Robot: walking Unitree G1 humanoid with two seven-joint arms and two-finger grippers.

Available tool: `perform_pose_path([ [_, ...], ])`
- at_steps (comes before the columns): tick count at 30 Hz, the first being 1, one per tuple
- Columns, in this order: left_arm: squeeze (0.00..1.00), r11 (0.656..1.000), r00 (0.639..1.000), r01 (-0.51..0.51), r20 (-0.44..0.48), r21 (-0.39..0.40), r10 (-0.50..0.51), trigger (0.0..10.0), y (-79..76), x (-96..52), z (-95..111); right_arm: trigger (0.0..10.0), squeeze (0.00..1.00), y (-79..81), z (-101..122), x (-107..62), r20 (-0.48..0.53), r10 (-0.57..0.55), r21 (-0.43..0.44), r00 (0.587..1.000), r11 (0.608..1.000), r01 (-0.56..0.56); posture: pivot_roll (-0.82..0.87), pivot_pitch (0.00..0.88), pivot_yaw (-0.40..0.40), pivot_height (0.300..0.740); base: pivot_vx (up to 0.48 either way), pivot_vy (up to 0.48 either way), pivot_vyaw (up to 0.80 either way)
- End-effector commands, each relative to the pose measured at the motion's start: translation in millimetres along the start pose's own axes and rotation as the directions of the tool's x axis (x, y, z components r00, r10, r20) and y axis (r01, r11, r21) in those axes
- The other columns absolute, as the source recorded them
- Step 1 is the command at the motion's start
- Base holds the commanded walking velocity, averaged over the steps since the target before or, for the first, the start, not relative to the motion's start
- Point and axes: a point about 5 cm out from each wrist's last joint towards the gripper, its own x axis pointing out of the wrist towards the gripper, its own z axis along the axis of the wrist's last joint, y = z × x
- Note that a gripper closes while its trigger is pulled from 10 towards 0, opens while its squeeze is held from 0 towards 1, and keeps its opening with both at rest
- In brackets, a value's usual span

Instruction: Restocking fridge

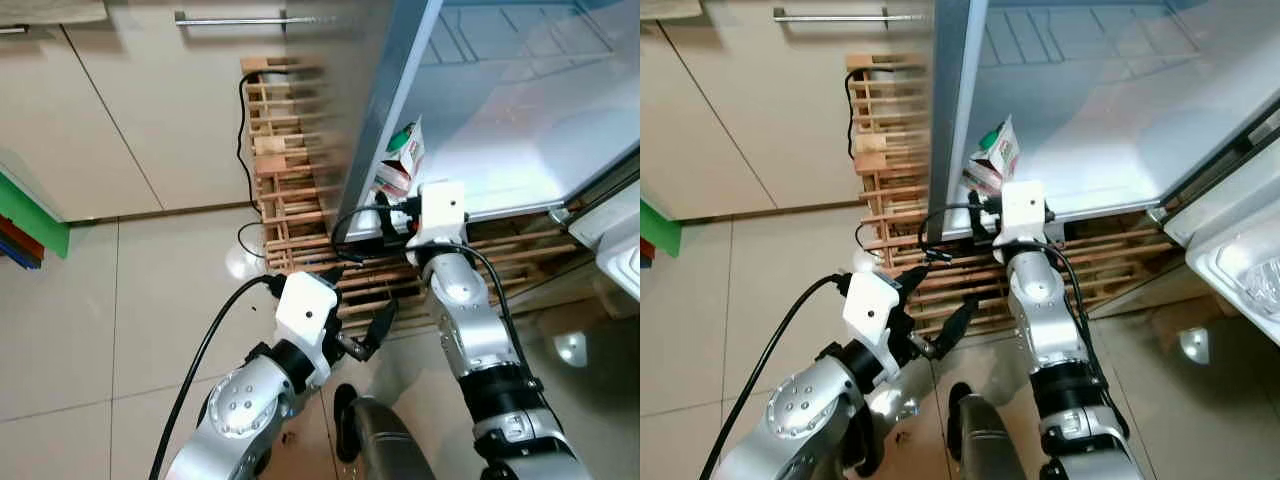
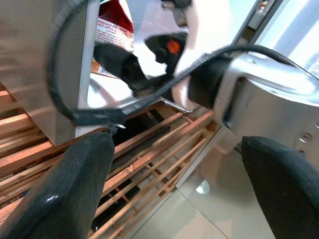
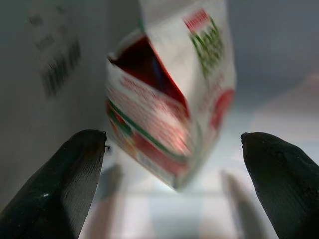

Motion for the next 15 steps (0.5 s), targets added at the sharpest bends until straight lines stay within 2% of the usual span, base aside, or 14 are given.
perform_pose_path([
  [1, 0.0, 1.0, 1.0, 0.004, -0.013, -0.015, -0.004, 10.0, -5.4, -0.7, -3.8, 10.0, 0.0, 1.0, -5.6, -0.8, -0.008, 0.009, 0.008, 1.0, 1.0, -0.009, -0.08, 0.306, -0.115, 0.74, 0.0, 0.0, 0.0],
  [5, 0.0, 1.0, 1.0, 0.001, -0.013, -0.014, -0.001, 10.0, -5.3, -0.8, -3.7, 10.0, 0.0, 7.8, -0.6, 6.7, 0.023, 0.042, 0.015, 0.999, 0.999, -0.042, -0.08, 0.31, -0.116, 0.74, 0.0, 0.0, 0.0],
  [8, 0.0, 1.0, 1.0, -0.004, -0.013, -0.014, 0.004, 10.0, -4.6, -1.1, -3.8, 10.0, 0.0, 15.2, 9.3, 12.6, 0.071, 0.092, 0.055, 0.993, 0.994, -0.096, -0.07, 0.312, -0.116, 0.74, 0.0, 0.0, 0.0],
  [10, 0.0, 1.0, 1.0, -0.006, -0.013, -0.014, 0.005, 10.0, -4.8, -1.3, -3.8, 10.0, 0.0, 22.6, 16.8, 14.0, 0.123, 0.156, 0.127, 0.98, 0.977, -0.172, -0.07, 0.314, -0.116, 0.74, 0.0, 0.0, 0.0],
  [15, 0.0, 1.0, 1.0, -0.006, -0.012, -0.015, 0.006, 10.0, -4.5, -0.3, -3.7, 10.0, 0.0, 26.0, 25.1, 13.6, 0.167, 0.207, 0.163, 0.964, 0.958, -0.235, -0.08, 0.313, -0.113, 0.74, 0.0, 0.0, 0.0],
])
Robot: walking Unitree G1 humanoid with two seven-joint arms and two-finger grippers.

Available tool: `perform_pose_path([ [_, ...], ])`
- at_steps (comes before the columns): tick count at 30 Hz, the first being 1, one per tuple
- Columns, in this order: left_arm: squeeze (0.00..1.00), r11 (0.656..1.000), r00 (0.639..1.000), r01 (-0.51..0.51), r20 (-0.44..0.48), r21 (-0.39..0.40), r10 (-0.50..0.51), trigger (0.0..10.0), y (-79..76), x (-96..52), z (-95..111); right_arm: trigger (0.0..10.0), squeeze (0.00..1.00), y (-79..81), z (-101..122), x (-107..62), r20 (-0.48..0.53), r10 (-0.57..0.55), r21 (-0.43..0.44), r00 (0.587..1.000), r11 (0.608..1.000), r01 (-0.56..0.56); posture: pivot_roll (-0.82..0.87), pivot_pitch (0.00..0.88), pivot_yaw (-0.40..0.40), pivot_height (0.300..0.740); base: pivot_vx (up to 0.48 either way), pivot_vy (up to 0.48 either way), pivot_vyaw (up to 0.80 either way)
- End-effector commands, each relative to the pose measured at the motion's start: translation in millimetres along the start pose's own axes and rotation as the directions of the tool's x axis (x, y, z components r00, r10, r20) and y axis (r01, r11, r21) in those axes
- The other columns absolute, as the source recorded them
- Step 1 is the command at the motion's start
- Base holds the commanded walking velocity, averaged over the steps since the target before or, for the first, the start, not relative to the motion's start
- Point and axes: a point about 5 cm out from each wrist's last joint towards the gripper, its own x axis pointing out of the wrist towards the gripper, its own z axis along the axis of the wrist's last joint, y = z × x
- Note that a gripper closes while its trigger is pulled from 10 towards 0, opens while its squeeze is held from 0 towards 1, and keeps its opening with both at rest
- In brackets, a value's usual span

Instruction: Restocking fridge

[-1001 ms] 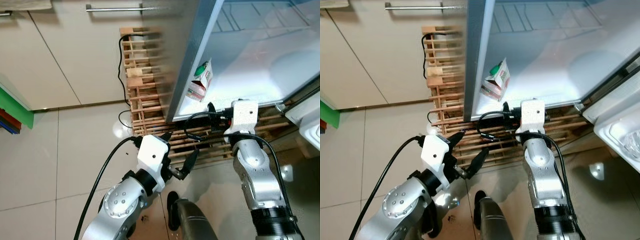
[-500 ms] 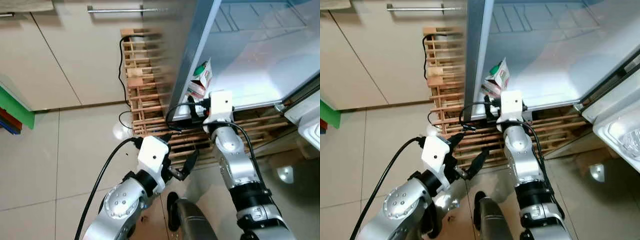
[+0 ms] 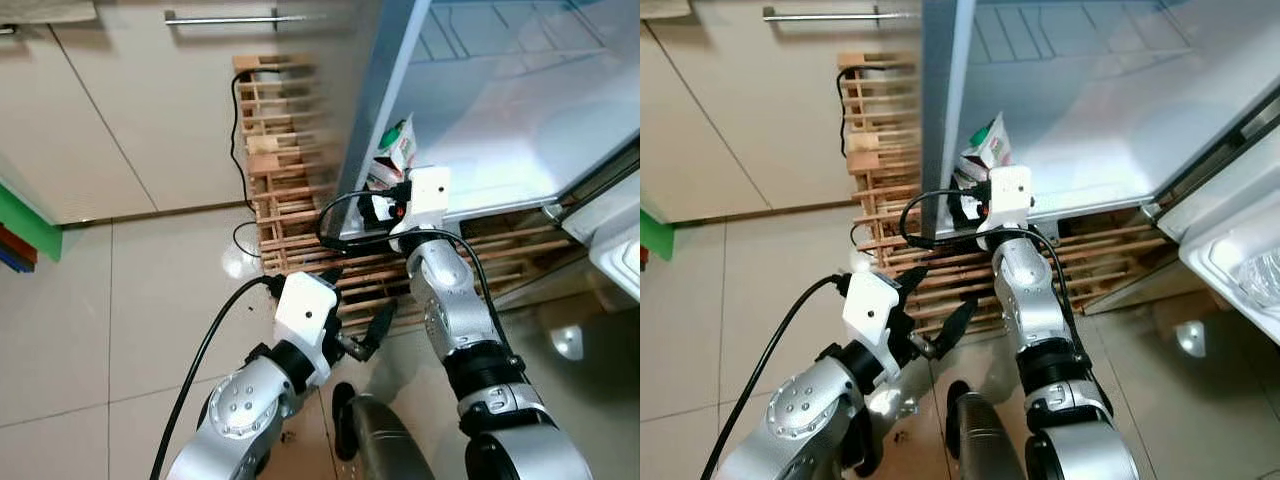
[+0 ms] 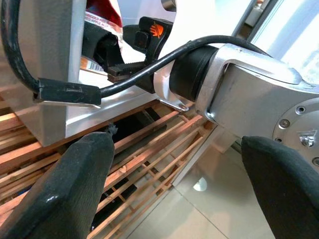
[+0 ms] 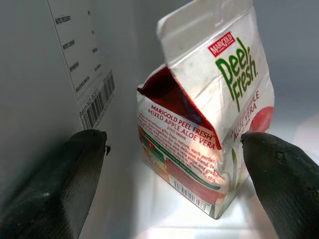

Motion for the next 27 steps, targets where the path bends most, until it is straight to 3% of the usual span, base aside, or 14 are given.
perform_pose_path([
  [1, 0.0, 1.0, 1.0, 0.003, -0.011, -0.012, -0.003, 10.0, -4.3, 0.0, -3.1, 10.0, 0.0, 11.0, 19.9, 5.3, 0.099, 0.073, 0.017, 0.992, 0.997, -0.075, -0.08, 0.313, -0.113, 0.74, 0.0, 0.0, 0.0],
  [11, 0.0, 1.0, 1.0, 0.008, -0.005, -0.009, -0.008, 10.0, -1.0, 5.1, -3.9, 10.0, 0.0, -0.3, 40.2, -16.3, 0.165, 0.064, 0.028, 0.984, 0.997, -0.069, -0.1, 0.289, -0.105, 0.74, 0.0, 0.0, 0.0],
  [16, 0.0, 0.999, 0.999, 0.039, 0.019, 0.016, -0.04, 10.0, 2.0, 16.5, -0.2, 10.0, 0.0, -27.4, 59.5, -39.3, 0.221, -0.055, -0.107, 0.974, 0.991, 0.08, -0.13, 0.252, -0.088, 0.74, 0.0, 0.0, 0.0],
  [19, 0.0, 0.999, 0.999, 0.034, 0.016, 0.036, -0.034, 10.0, 6.2, 22.9, -1.3, 10.0, 0.0, -45.8, 62.4, -50.3, 0.229, -0.164, -0.251, 0.959, 0.942, 0.221, -0.15, 0.223, -0.076, 0.74, 0.0, 0.0, 0.0],
  [20, 0.0, 0.999, 0.999, 0.034, 0.016, 0.036, -0.034, 10.0, 6.2, 22.9, -1.3, 10.0, 0.0, -45.8, 62.4, -50.3, 0.229, -0.164, -0.251, 0.959, 0.942, 0.221, -0.15, 0.223, -0.076, 0.74, 0.0, 0.0, 0.0],
  [22, 0.0, 0.998, 1.0, 0.003, 0.001, 0.066, -0.003, 10.0, 12.5, 31.2, -4.1, 10.0, 0.0, -62.6, 61.2, -75.9, 0.218, -0.266, -0.307, 0.939, 0.895, 0.324, -0.17, 0.19, -0.061, 0.74, 0.0, 0.0, 0.0],
  [23, 0.0, 0.998, 1.0, 0.003, 0.001, 0.066, -0.003, 10.0, 12.5, 31.2, -4.1, 10.0, 0.0, -62.6, 61.2, -75.9, 0.218, -0.266, -0.307, 0.939, 0.895, 0.324, -0.17, 0.19, -0.061, 0.74, 0.0, 0.0, 0.0],
  [25, 0.0, 0.998, 1.0, -0.021, 0.019, 0.052, 0.02, 10.0, 19.3, 38.4, -1.9, 10.0, 0.0, -69.9, 56.9, -100.7, 0.202, -0.338, -0.317, 0.919, 0.865, 0.388, -0.18, 0.156, -0.039, 0.74, 0.0, 0.0, 0.0],
  [27, 0.0, 0.999, 0.999, -0.031, 0.027, 0.044, 0.03, 10.0, 22.3, 40.3, -0.5, 10.0, 0.0, -71.9, 54.5, -107.4, 0.196, -0.353, -0.33, 0.915, 0.855, 0.401, -0.18, 0.141, -0.028, 0.74, 0.0, 0.0, 0.0],
])
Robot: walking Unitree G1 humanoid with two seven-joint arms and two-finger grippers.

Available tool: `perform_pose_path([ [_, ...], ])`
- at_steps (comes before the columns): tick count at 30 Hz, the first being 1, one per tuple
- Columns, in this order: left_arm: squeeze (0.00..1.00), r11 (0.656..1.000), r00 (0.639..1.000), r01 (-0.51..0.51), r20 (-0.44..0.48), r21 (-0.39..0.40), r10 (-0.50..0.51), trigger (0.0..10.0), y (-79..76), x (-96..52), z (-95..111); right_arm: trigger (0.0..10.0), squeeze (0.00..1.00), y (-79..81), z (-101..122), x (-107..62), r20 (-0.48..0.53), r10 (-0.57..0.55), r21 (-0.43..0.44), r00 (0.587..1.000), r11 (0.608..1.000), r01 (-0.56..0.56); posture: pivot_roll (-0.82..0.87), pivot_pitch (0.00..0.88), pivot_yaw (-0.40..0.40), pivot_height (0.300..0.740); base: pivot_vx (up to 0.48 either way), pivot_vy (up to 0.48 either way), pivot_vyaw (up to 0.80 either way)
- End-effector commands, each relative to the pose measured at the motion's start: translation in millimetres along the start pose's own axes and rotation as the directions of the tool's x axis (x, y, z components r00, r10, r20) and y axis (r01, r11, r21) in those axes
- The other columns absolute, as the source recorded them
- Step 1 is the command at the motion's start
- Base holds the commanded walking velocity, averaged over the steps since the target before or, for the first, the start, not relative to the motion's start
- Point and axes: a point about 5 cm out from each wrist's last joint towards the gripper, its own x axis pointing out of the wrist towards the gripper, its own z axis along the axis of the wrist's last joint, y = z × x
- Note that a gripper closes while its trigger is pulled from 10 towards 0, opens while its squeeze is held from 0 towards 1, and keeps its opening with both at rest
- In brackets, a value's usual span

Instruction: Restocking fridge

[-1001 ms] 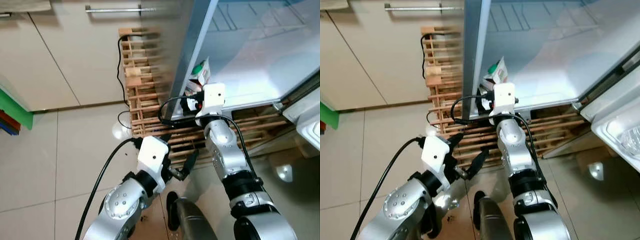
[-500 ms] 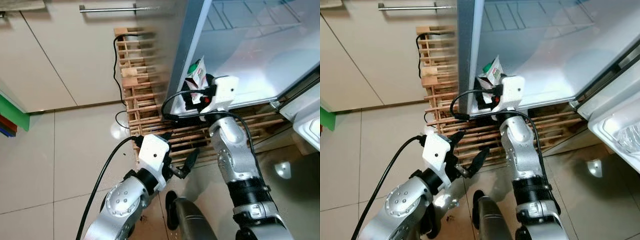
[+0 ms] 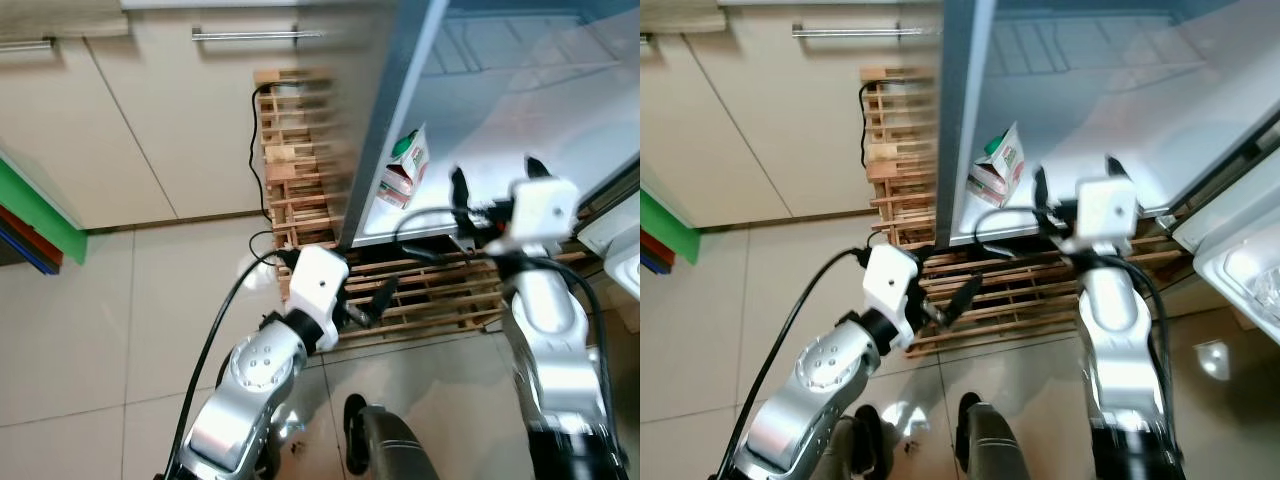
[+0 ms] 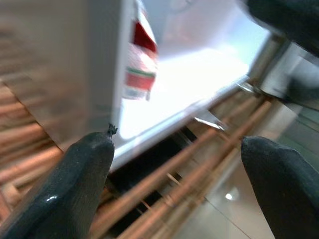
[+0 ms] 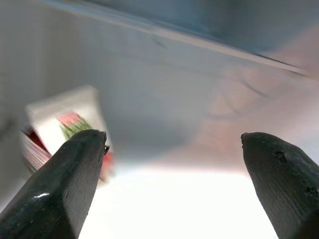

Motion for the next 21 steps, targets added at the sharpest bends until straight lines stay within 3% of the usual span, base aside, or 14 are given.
perform_pose_path([
  [1, 0.0, 1.0, 1.0, -0.002, 0.015, -0.02, 0.003, 10.0, -1.0, 2.1, -0.1, 10.0, 0.0, -10.0, 4.7, -5.2, 0.011, -0.039, -0.033, 0.999, 0.999, 0.039, -0.18, 0.135, -0.024, 0.74, 0.0, 0.0, 0.0],
  [6, 0.0, 0.993, 0.993, -0.114, 0.034, -0.022, 0.115, 10.0, 22.5, 2.1, 3.5, 10.0, 0.0, -19.1, -19.9, -26.0, -0.098, -0.086, 0.009, 0.991, 0.996, 0.087, -0.17, 0.083, 0.016, 0.74, 0.0, 0.0, 0.0],
  [9, 0.0, 0.99, 0.99, -0.139, 0.029, -0.005, 0.139, 10.0, 33.3, 1.4, 2.4, 10.0, 0.0, -18.4, -29.0, -27.5, -0.141, -0.091, 0.022, 0.986, 0.995, 0.095, -0.16, 0.052, 0.046, 0.74, 0.0, 0.0, 0.0],
  [13, 0.0, 0.981, 0.983, -0.181, 0.025, 0.068, 0.18, 10.0, 51.5, 8.7, 4.9, 10.0, 0.0, -9.6, -39.4, -20.4, -0.172, -0.094, 0.065, 0.981, 0.992, 0.107, -0.16, 0.018, 0.08, 0.74, 0.0, 0.0, -0.72],
  [21, 0.0, 0.982, 0.984, -0.178, 0.034, 0.063, 0.176, 10.0, 55.0, 21.5, 6.9, 10.0, 0.0, -3.5, -43.3, -15.5, -0.168, -0.06, 0.034, 0.984, 0.997, 0.067, -0.17, 0.017, 0.088, 0.74, 0.0, 0.0, -0.77],
])
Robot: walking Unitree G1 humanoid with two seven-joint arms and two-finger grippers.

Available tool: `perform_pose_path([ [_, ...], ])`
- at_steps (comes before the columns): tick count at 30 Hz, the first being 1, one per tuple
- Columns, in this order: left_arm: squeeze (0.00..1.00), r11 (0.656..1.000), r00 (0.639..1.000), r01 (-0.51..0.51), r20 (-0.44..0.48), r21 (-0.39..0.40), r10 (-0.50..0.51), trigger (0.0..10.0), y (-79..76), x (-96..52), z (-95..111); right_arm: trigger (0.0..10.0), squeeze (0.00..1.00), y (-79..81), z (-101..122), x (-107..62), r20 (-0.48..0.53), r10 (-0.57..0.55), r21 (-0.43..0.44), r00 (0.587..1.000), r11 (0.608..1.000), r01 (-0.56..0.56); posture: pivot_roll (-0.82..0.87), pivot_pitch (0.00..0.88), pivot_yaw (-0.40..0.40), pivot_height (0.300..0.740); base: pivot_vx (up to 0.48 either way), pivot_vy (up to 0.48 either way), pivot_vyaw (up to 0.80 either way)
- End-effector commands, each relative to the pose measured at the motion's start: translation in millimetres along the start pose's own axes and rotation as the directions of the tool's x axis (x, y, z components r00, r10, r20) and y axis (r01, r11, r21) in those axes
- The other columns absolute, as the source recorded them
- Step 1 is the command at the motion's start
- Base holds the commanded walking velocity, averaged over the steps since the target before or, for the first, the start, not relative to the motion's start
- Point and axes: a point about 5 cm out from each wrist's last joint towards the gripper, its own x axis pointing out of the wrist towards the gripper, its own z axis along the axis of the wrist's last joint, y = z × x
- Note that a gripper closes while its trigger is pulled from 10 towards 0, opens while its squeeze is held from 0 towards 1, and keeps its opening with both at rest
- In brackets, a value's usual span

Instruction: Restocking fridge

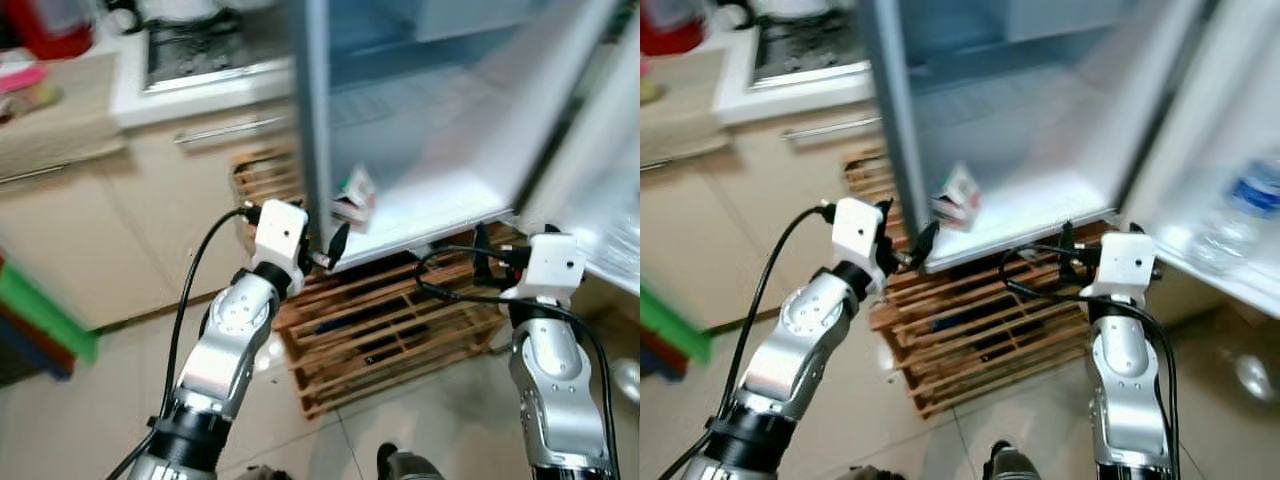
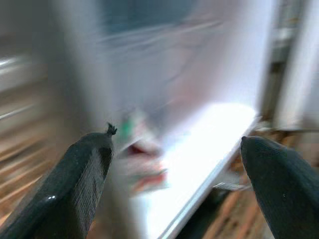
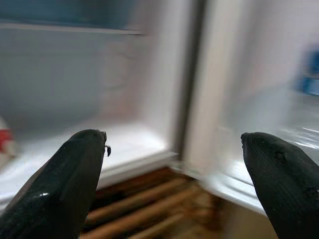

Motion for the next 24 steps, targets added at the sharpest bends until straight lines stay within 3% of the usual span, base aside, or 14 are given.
perform_pose_path([
  [1, 0.0, 0.999, 1.0, 0.02, 0.0, -0.029, -0.02, 10.0, -2.9, 5.1, -3.2, 10.0, 0.0, -1.1, -0.3, 4.0, 0.009, 0.008, -0.032, 1.0, 0.999, -0.007, -0.18, 0.017, 0.086, 0.74, 0.0, 0.0, -0.77],
  [11, 0.0, 0.998, 1.0, -0.007, -0.021, -0.069, 0.005, 10.0, 4.9, 13.5, -9.6, 10.0, 0.0, -9.6, -1.9, 7.7, 0.008, -0.03, -0.045, 1.0, 0.999, 0.03, -0.19, 0.009, 0.091, 0.74, 0.0, 0.0, -0.77],
  [14, 0.0, 0.994, 0.997, -0.055, -0.065, -0.098, 0.049, 10.0, 14.4, 11.6, -21.2, 10.0, 0.0, -11.6, -4.9, 7.3, 0.003, -0.039, -0.043, 0.999, 0.998, 0.039, -0.19, 0.008, 0.097, 0.74, 0.0, 0.0, -0.77],
  [18, 0.0, 0.992, 0.993, -0.096, -0.08, -0.087, 0.089, 10.0, 20.9, 12.6, -24.5, 10.0, 0.0, -8.4, -10.1, 8.8, -0.019, -0.029, -0.019, 0.999, 0.999, 0.029, -0.19, 0.01, 0.109, 0.74, 0.0, 0.0, 0.0],
  [24, 0.0, 0.997, 0.999, -0.038, -0.016, -0.066, 0.037, 10.0, 14.3, 14.9, -16.0, 10.0, 0.0, -5.4, -10.2, 9.4, -0.012, -0.025, -0.02, 1.0, 0.999, 0.024, -0.19, 0.008, 0.114, 0.74, 0.0, 0.0, 0.0],
])
